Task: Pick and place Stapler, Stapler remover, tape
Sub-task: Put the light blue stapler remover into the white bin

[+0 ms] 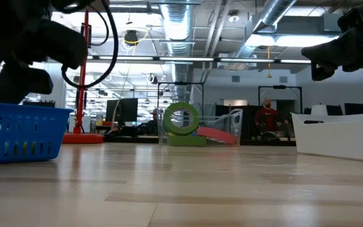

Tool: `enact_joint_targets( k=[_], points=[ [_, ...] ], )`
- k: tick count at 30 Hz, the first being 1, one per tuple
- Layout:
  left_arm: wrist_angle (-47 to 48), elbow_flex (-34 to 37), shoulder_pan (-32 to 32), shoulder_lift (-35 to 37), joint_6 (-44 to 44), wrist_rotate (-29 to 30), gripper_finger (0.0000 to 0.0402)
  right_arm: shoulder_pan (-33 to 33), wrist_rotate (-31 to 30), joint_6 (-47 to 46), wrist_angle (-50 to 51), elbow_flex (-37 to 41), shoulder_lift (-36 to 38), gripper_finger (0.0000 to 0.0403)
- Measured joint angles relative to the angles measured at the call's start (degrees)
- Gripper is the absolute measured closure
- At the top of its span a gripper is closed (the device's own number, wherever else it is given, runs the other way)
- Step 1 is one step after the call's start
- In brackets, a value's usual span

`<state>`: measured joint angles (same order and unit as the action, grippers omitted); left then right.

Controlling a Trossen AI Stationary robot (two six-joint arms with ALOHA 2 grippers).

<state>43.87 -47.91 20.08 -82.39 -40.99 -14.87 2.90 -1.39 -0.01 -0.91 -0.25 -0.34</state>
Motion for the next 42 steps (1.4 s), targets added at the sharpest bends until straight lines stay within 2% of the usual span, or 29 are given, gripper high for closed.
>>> enact_joint_targets(
  k=[8,12,24,29,32,42],
  points=[
    [-5.8,3.3,-2.4,0.0,0.0,-0.3,0.0135,0.0,0.0,0.0,0.0,0.0,0.0,0.0403],
    [-7.8,4.7,-3.2,0.0,0.0,-3.3,0.0139,0.0,0.0,0.0,0.0,0.0,0.0,0.0403],
    [-11.4,4.7,-1.8,0.0,2.3,-5.8,0.0147,0.0,0.0,0.0,0.0,0.0,0.0,0.0403],
    [-11.4,4.7,0.7,0.0,5.0,-5.6,0.0156,0.0,0.0,0.0,0.0,0.0,0.0,0.0403],
    [-11.4,4.7,1.9,0.0,5.1,-3.5,0.0165,0.0,0.0,0.0,0.0,0.0,0.0,0.0403],
    [-11.3,4.6,2.0,0.0,5.3,-1.7,0.0188,0.0,0.0,0.0,0.0,0.0,0.0,0.0403]
  ],
)
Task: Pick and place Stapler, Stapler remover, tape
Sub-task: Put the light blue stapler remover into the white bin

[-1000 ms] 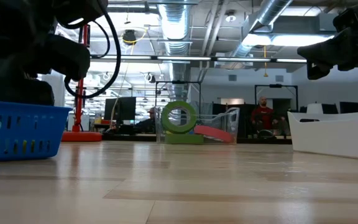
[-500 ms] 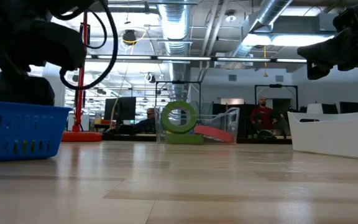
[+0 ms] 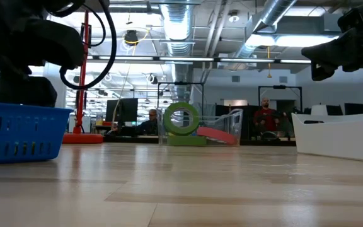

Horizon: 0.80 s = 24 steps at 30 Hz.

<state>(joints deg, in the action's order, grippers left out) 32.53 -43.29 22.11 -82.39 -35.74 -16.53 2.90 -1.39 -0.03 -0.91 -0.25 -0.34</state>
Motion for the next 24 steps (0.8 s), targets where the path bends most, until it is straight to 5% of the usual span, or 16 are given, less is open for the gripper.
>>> enact_joint_targets(
  k=[24],
  points=[
    [0.0,0.0,-2.3,0.0,1.1,-2.2,0.0310,0.0,0.0,0.0,0.0,0.0,0.0,0.0403]
  ],
)
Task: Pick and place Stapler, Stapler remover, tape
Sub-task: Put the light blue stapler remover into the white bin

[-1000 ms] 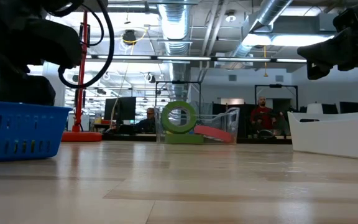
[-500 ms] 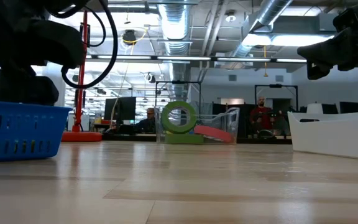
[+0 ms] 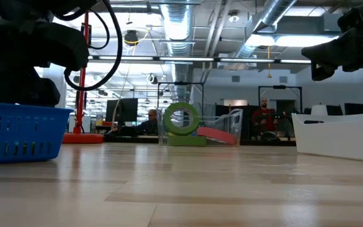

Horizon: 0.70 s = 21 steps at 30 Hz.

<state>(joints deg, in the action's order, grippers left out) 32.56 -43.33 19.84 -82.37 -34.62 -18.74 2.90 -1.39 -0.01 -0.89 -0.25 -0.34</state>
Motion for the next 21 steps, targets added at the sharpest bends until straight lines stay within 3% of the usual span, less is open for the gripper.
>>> enact_joint_targets(
  k=[21],
  points=[
    [0.1,0.0,-1.8,-1.1,-6.8,-2.1,0.0319,0.0,0.0,0.0,0.0,0.0,0.0,0.0403]
  ],
)
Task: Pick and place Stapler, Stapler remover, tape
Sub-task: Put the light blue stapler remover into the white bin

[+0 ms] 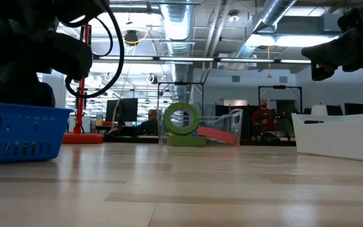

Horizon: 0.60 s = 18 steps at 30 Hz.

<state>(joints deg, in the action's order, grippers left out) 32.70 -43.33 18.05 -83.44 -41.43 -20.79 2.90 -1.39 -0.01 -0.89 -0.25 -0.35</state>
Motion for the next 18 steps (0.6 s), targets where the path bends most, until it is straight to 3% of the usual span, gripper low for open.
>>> enact_joint_targets(
  k=[8,18],
  points=[
    [0.0,0.0,-0.1,0.0,0.0,-0.5,0.0390,0.0,0.0,0.0,0.0,0.0,0.0,0.0403],
    [0.0,0.0,-0.1,0.0,0.4,-0.9,0.0398,0.0,0.0,0.0,0.0,0.0,0.0,0.0403]
  ],
)
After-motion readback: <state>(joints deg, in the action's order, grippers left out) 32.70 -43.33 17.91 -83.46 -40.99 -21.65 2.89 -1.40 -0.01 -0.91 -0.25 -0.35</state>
